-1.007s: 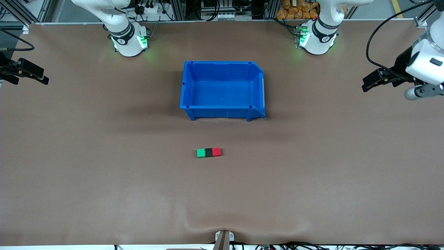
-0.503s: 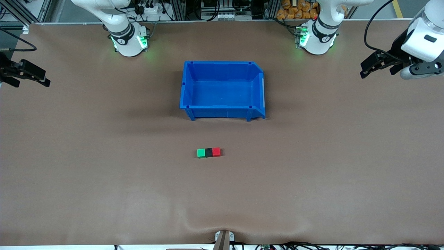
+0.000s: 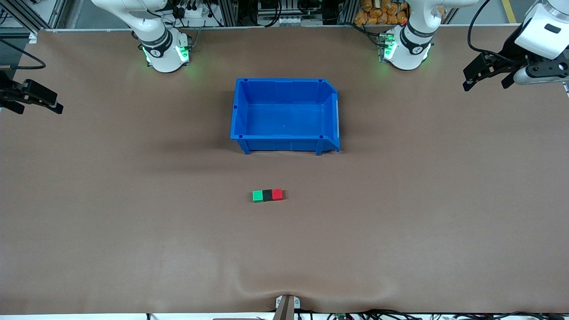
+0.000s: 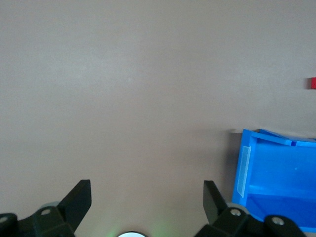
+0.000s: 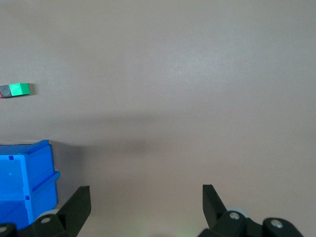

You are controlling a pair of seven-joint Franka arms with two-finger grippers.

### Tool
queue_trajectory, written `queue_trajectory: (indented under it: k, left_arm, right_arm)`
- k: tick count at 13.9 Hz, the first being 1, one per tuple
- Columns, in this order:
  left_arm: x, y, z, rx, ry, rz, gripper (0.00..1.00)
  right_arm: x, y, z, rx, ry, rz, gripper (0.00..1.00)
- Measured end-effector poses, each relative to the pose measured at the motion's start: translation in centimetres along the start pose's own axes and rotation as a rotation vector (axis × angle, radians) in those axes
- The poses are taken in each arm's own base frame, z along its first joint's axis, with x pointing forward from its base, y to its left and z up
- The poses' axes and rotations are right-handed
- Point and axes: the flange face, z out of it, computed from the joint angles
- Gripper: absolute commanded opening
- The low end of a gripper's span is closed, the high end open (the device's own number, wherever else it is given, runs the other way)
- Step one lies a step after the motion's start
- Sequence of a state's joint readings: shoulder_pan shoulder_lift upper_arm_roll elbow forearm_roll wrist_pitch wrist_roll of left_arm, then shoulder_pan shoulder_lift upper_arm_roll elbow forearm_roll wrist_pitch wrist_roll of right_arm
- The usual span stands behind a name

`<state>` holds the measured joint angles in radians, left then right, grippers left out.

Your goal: Attach green and red cubes to black cube

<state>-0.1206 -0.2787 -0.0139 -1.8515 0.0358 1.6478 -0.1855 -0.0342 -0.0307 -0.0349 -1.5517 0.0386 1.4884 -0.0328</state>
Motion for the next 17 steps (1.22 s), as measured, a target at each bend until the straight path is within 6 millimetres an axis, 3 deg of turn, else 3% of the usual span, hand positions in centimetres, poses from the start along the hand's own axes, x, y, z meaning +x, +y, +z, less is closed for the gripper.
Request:
queue_trajectory:
  k: [10,17]
  left_arm:
    - [1.4,-1.2,-3.3,0.002,-0.014,0.014,1.00]
    - [3.5,-1.7,-2.8,0.003,-0.018,-0.002,1.00]
  right_arm:
    - [1.2,-0.7,0.5,0.002,0.034,-0.009,1.00]
    - [1.2,0.8,0.4,0.003,0.040,0.021,1.00]
